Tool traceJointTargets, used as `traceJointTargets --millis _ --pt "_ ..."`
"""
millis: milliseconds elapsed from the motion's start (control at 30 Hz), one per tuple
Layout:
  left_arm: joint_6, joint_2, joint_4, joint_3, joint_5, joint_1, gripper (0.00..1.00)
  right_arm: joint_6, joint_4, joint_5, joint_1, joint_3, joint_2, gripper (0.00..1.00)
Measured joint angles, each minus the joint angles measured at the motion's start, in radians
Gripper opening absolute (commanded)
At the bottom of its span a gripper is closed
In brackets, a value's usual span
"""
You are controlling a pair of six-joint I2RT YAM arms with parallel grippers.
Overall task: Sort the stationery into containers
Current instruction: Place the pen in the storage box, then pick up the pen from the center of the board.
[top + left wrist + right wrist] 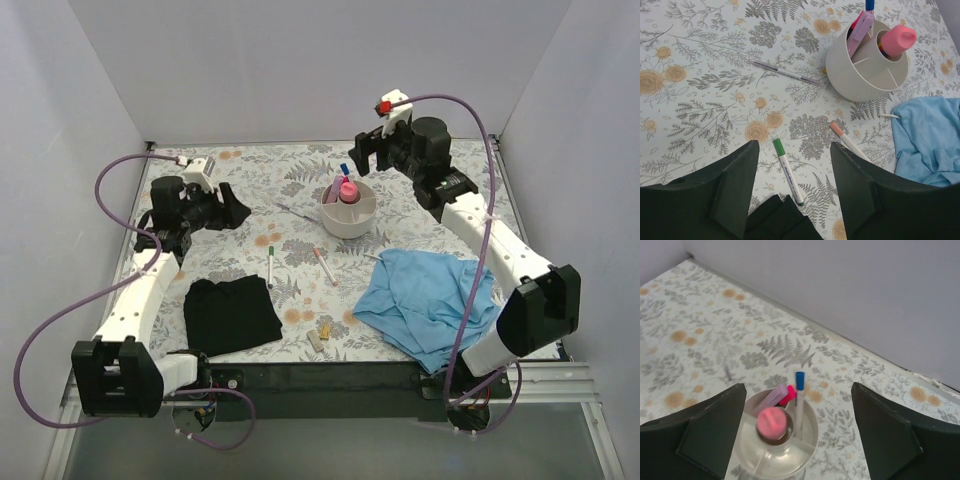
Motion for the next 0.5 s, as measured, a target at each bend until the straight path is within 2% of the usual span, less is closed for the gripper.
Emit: traceJointTargets --millis 100,167,233,300,433,500 --pt "-0.032 -0.074 -0.003 -0.030 -0.048 0.000 0.61 -0.024 -0.204 -0.064 0.057 0.098 -0.026 0.81" --pt "-0.045 -0.119 -0.027 -0.037 -0.065 0.000 0.61 -0.021 -0.333 -0.121 0.105 0.129 -0.027 0.80" --pt "-0.047 -0.159 -0.059 -0.037 -0.069 0.000 0.61 -0.008 -0.442 -0.156 0.151 0.117 -0.024 0.85" --pt "-0.044 -0.183 -0.117 -0.031 -0.074 0.000 0.61 0.002 -0.517 -0.154 0.201 0.069 -0.023 0.84" --pt "-0.038 -0.177 -0.244 -0.005 -0.106 0.000 0.61 0.013 -0.639 -0.134 0.277 -0.005 -0.004 0.74" --pt "-0.042 -0.178 -0.294 -0.007 -0.132 0.000 0.62 0.016 -0.674 -0.152 0.305 -0.007 0.023 0.73"
